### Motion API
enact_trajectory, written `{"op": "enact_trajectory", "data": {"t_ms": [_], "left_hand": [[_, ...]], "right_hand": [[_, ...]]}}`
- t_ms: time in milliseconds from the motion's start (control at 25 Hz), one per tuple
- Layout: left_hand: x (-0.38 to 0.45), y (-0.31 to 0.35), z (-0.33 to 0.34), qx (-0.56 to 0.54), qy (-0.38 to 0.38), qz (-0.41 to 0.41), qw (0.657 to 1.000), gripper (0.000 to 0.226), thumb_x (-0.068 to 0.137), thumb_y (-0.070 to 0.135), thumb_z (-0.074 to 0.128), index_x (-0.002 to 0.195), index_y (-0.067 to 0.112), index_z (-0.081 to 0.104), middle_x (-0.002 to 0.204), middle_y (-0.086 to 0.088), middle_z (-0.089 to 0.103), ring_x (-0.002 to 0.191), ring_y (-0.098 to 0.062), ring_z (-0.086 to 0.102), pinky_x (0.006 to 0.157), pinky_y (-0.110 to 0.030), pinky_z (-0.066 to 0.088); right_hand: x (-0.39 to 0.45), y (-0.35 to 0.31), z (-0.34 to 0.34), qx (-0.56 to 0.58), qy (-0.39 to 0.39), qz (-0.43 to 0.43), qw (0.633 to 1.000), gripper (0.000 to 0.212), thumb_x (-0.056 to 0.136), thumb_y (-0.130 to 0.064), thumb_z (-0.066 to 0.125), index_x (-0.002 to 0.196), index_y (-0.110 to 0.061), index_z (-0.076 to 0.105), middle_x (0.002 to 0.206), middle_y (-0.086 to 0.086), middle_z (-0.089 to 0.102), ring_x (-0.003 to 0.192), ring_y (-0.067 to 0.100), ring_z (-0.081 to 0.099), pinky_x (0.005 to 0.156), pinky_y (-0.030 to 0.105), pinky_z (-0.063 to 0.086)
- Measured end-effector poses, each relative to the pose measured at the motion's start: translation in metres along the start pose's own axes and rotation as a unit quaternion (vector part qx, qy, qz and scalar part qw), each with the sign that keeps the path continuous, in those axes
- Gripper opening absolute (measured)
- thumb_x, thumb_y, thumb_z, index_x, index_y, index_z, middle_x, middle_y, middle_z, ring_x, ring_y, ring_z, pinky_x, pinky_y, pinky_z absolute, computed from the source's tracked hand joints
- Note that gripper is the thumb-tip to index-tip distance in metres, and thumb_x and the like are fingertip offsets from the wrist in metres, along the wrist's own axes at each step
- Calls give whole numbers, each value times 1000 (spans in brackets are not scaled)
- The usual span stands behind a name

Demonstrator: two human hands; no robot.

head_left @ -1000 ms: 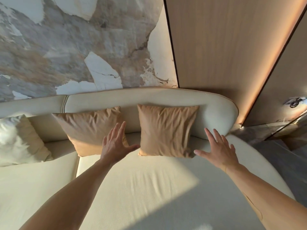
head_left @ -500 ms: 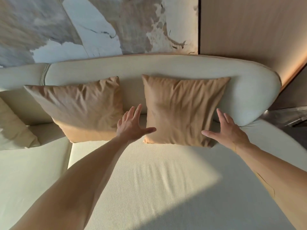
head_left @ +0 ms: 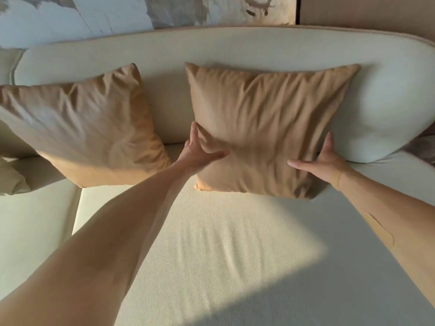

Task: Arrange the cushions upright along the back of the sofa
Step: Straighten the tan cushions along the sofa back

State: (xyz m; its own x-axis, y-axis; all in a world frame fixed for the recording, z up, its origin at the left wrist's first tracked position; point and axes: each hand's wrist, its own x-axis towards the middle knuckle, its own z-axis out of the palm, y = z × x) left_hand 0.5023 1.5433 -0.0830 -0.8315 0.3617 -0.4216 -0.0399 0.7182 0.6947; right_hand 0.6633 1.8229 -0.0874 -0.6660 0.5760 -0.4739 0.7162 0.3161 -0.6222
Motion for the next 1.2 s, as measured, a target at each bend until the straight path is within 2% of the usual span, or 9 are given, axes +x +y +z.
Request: {"op": "enact_trajectory", "data": {"t_ms": [80,200,280,360,440,560,800,960,1200], "left_hand": [[10,-1,4,-22,3,-12,1000,139,60,62,83,153,36,-15,161,-10,24,145,-26,31,115,-45,33],[17,1,5,-59,2,-26,998,141,51,60,87,151,46,-12,153,-5,38,134,-25,45,109,-44,42],[17,2,5,-113,-11,-40,993,134,57,50,89,149,53,-7,144,4,44,116,-16,55,94,-42,52],[15,6,5,-137,-15,-44,990,125,64,40,89,149,54,-3,133,10,46,97,-7,54,79,-38,54],[14,8,5,-148,-11,-47,988,123,65,37,89,147,56,0,132,12,45,104,-12,52,82,-43,54],[9,13,6,-173,-14,-54,983,124,59,33,92,144,59,5,135,15,46,117,-18,51,88,-53,53],[-5,31,6,-194,-11,-34,980,121,54,37,92,139,64,10,129,15,50,114,-18,55,89,-55,54],[-13,60,15,-199,-10,-14,980,124,54,38,93,140,62,8,136,9,49,117,-20,55,95,-49,52],[-20,91,46,-211,-42,-11,976,119,58,33,91,138,61,8,133,5,47,113,-20,55,93,-54,53]], "right_hand": [[13,5,9,40,-18,22,999,146,47,-65,86,153,-32,-10,160,-10,21,145,20,28,115,46,26],[27,7,21,108,-3,10,994,128,54,-48,91,150,-29,9,151,-13,33,138,18,36,109,46,30],[31,5,25,152,11,3,988,126,53,-38,93,148,-31,11,148,-14,34,134,17,39,109,51,32],[31,-1,24,199,7,28,980,129,54,-30,95,148,-38,7,148,-19,33,128,16,40,102,63,35],[31,-5,18,241,-8,55,969,128,54,-24,95,147,-44,9,148,-21,35,128,18,41,96,70,36],[29,-9,11,271,-36,57,960,119,48,-25,95,142,-40,23,143,-21,42,134,19,40,94,75,34],[8,-15,-8,285,-32,23,958,128,33,-42,96,139,-44,25,142,-24,44,131,17,44,92,74,36],[-2,-16,-43,295,-5,5,955,113,49,-34,95,138,-44,25,141,-25,43,131,17,43,95,75,34],[-8,8,-79,301,37,6,953,100,60,-27,91,135,-42,26,143,-23,41,129,18,44,95,71,34]]}}
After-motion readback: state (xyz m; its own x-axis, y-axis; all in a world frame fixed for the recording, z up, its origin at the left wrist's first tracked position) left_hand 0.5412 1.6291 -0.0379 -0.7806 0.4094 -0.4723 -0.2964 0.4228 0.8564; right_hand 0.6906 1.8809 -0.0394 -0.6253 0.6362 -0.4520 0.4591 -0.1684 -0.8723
